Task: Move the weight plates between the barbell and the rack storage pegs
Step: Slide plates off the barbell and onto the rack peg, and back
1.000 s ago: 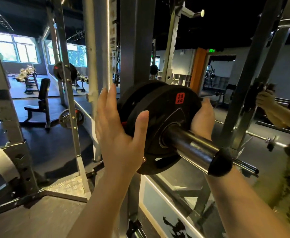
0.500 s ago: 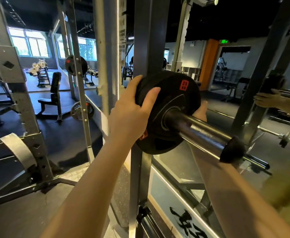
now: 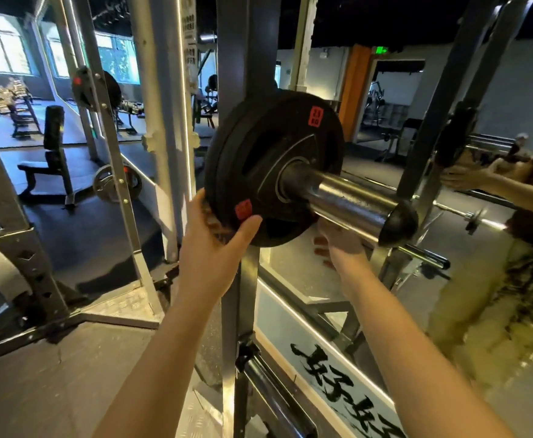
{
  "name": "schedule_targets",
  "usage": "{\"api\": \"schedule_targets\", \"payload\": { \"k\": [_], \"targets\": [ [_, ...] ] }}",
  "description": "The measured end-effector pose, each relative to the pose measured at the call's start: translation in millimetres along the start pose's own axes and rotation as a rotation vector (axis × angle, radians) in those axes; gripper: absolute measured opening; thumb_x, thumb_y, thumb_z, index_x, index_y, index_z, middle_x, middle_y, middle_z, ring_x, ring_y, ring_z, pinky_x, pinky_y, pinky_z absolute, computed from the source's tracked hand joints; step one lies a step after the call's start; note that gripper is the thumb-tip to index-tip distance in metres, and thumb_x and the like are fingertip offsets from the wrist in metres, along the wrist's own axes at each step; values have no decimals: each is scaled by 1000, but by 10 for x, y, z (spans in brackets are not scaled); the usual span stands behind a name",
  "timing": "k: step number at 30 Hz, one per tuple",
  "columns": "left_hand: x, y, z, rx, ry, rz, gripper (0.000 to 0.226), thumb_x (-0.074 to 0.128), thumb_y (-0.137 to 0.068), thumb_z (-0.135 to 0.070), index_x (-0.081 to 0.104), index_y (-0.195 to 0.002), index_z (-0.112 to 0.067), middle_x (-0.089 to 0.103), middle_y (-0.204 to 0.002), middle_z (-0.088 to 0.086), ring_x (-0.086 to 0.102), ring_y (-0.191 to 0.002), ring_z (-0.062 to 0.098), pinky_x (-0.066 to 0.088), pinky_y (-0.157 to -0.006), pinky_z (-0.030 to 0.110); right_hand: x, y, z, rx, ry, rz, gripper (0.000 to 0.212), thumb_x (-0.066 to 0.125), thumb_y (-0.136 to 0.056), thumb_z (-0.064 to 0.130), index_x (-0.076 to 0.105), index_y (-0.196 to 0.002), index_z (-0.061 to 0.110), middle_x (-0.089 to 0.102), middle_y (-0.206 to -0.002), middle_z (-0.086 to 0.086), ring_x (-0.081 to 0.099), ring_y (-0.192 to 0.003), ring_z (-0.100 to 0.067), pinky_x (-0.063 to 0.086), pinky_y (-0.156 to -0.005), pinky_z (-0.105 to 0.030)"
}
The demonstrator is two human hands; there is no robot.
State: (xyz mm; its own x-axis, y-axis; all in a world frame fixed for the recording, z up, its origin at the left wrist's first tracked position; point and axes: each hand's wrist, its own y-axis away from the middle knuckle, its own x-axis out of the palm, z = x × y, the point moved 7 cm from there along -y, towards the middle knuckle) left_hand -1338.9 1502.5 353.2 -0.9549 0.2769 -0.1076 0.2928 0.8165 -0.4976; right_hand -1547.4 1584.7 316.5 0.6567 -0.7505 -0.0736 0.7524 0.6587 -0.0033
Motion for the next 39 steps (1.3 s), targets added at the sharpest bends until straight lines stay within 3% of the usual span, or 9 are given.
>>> {"api": "schedule_targets", "payload": {
  "k": [4, 7, 11, 15, 19, 22, 27, 34, 39],
  "targets": [
    [210, 490, 698, -222, -201, 227, 68, 68, -83, -38, 27, -137, -35, 53, -91, -27, 57, -79, -6, 41, -67, 8, 67, 288, -466, 52, 228, 184, 14, 52, -97, 26, 58, -101, 14, 64, -101, -9, 60, -89, -19, 45, -73, -24],
    [273, 1002, 1220, -386, -335, 386, 43, 67, -85, -35, 46, -123, -34, 58, -89, -20, 59, -81, -1, 48, -73, 15, 203, 507, -886, 126, 465, 461, 25, 52, -97, 33, 57, -110, 13, 66, -103, -7, 61, -84, -12, 45, -66, -18],
    [104, 1734, 1576, -558, -358, 370, 18, 64, -90, -23, 62, -106, -29, 62, -92, -18, 62, -93, 9, 47, -78, 14, 400, 861, -1488, 186, 814, 851, 33, 49, -95, 45, 57, -106, 14, 62, -101, -7, 57, -83, -12, 48, -70, -22],
    [-138, 2327, 1669, -652, -476, 341, 12, 60, -93, -27, 68, -102, -27, 68, -96, -14, 62, -85, 1, 44, -70, 4, 500, 1093, -2037, 157, 964, 982, 30, 48, -93, 51, 55, -92, 22, 56, -87, 3, 53, -81, -12, 43, -80, -30],
    [-590, 2957, 1838, -767, -636, 318, 15, 58, -92, -38, 67, -103, -33, 70, -97, -11, 65, -85, 6, 52, -81, 27, 773, 1520, -2338, 152, 947, 1133, 28, 51, -95, 41, 59, -92, 15, 57, -81, 3, 55, -80, -13, 41, -71, -23],
    [-1014, 3518, 1736, -862, -677, 178, 16, 58, -92, -36, 68, -104, -31, 68, -90, -11, 64, -84, 10, 48, -75, 23, 1111, 2020, -2481, 83, 1015, 1265, 46, 48, -96, 42, 61, -111, 0, 66, -103, -16, 62, -95, -27, 47, -83, -37],
    [-1855, 4580, 1533, -1071, -650, -92, 17, 59, -93, -31, 65, -106, -23, 59, -84, -9, 55, -82, 7, 34, -66, 13, 1670, 3067, -2725, 77, 1022, 1512, 50, 50, -95, 40, 56, -117, -4, 64, -114, -21, 62, -103, -34, 47, -94, -46],
    [-2961, 6430, 1117, -1330, -371, -582, 7, 61, -92, -25, 65, -93, -20, 67, -90, 1, 60, -76, 11, 47, -74, 22, 2344, 4677, -3094, -9, 1232, 1770, 29, 47, -97, 41, 54, -97, 13, 57, -91, -5, 53, -76, -17, 41, -65, -25],
    [-3862, 7731, 775, -1437, -277, -768, 5, 59, -93, -27, 63, -91, -25, 68, -91, 1, 62, -84, 15, 48, -78, 28, 2899, 6219, -3320, -112, 1301, 1855, 29, 49, -94, 48, 56, -99, 20, 63, -106, -1, 60, -100, -20, 47, -94, -35]
  ]
}}
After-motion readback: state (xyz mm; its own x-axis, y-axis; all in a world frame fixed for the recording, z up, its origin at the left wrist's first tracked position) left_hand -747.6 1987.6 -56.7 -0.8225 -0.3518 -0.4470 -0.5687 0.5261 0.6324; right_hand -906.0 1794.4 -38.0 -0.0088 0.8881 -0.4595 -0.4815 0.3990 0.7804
